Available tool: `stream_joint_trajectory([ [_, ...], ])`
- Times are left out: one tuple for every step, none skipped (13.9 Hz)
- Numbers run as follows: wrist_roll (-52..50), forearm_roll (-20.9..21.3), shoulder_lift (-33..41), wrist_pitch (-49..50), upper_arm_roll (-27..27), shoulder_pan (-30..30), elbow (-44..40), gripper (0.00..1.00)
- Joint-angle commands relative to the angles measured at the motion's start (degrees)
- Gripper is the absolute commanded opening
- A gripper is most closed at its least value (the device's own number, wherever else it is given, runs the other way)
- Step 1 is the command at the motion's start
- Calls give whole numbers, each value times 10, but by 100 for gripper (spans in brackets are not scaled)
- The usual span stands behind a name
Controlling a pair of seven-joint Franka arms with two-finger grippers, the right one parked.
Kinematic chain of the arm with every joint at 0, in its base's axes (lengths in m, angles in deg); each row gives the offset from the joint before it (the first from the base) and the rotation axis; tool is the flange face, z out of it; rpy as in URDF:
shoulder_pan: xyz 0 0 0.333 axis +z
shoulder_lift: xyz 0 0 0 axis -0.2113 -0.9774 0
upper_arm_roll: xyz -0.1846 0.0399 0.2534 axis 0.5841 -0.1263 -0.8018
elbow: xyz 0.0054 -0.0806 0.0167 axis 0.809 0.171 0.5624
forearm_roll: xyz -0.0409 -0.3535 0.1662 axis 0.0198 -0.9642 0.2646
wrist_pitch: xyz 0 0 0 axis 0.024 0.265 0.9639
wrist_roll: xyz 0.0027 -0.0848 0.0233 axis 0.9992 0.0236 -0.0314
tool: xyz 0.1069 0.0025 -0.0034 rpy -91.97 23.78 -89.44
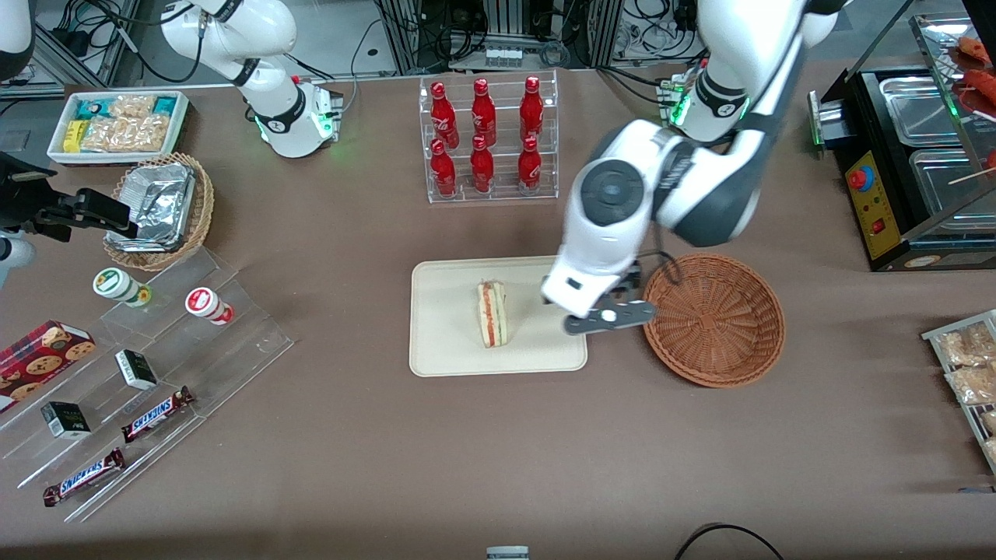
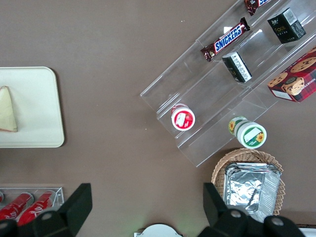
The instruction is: Place sandwich from basket to tray
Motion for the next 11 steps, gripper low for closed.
stream_joint_trajectory([
  [76, -2, 76, -7, 3, 41, 100, 100],
  [111, -2, 95, -7, 3, 64, 122, 100],
  [150, -2, 111, -7, 3, 83, 137, 100],
  [187, -2, 127, -6, 3, 103, 153, 100],
  [220, -2, 144, -3, 3, 125, 169, 100],
  [248, -3, 163, -2, 3, 140, 182, 100],
  [272, -14, 180, 0, 3, 159, 195, 100],
  [292, -29, 194, 3, 2, 173, 201, 100],
  [311, -33, 203, 14, 2, 187, 201, 100],
  [329, -33, 213, 29, 2, 198, 200, 100],
  [345, -33, 227, 41, 1, 202, 201, 100],
])
